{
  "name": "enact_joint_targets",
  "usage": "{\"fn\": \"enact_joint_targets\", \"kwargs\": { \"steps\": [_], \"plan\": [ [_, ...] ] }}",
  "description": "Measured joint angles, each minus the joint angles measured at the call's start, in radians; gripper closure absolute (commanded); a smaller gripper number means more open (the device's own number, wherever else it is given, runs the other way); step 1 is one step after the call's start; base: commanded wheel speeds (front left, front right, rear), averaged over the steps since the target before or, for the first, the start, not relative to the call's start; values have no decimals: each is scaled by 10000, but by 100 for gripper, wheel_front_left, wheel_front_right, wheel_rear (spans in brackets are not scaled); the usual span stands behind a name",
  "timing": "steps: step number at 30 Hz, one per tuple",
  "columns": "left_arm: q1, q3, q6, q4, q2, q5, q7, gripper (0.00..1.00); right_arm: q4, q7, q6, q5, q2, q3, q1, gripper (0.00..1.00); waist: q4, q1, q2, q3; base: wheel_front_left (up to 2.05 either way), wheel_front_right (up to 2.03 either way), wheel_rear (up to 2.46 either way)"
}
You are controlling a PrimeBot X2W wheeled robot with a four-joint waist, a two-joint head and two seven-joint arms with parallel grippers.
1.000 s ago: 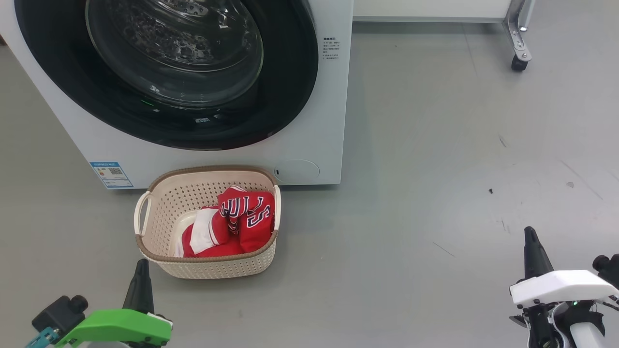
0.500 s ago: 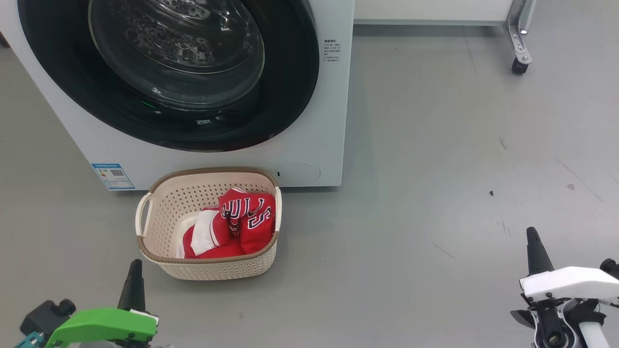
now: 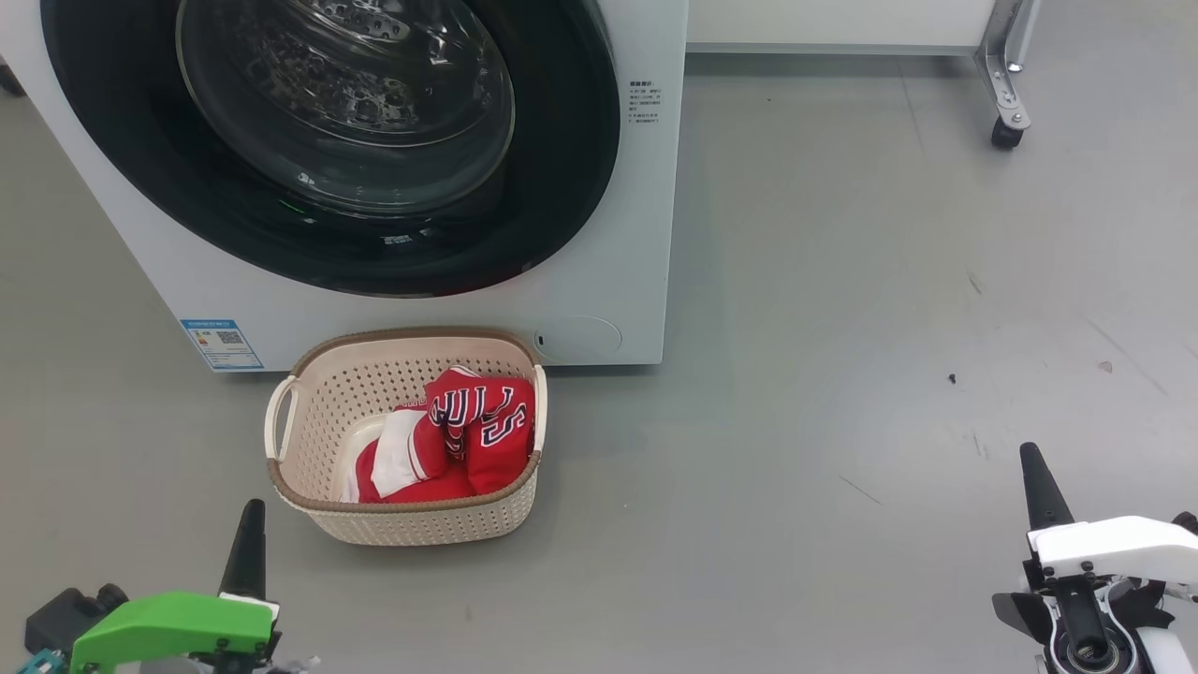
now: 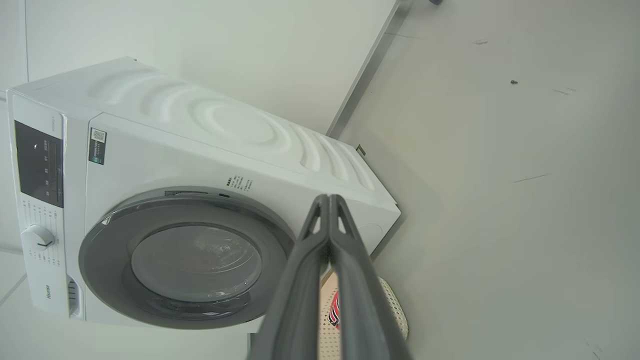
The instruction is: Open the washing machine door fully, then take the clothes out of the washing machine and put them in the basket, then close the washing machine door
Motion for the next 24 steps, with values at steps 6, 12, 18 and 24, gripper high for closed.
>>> {"fn": "enact_joint_targets", "kwargs": {
  "steps": [6, 12, 18, 24],
  "plan": [
    [-58, 153, -73, 35, 21, -658, 188, 100, 10, 217, 2, 702, 31, -151, -56, 100, 10, 0, 0, -26, 0, 0, 0],
    [-147, 265, -130, 44, 31, -1319, 391, 100, 35, 416, 10, 1427, 84, -307, -90, 100, 22, 0, 0, -53, 0, 0, 0],
    [-154, 426, -203, 56, 44, -1971, 612, 100, 54, 640, 12, 2153, 151, -454, -162, 100, 32, 0, 0, -78, 0, 0, 0],
    [-213, 546, -290, 67, 52, -2660, 779, 100, 73, 855, 17, 2855, 201, -610, -169, 100, 44, 1, 0, -105, 0, 0, 0]
  ]
}}
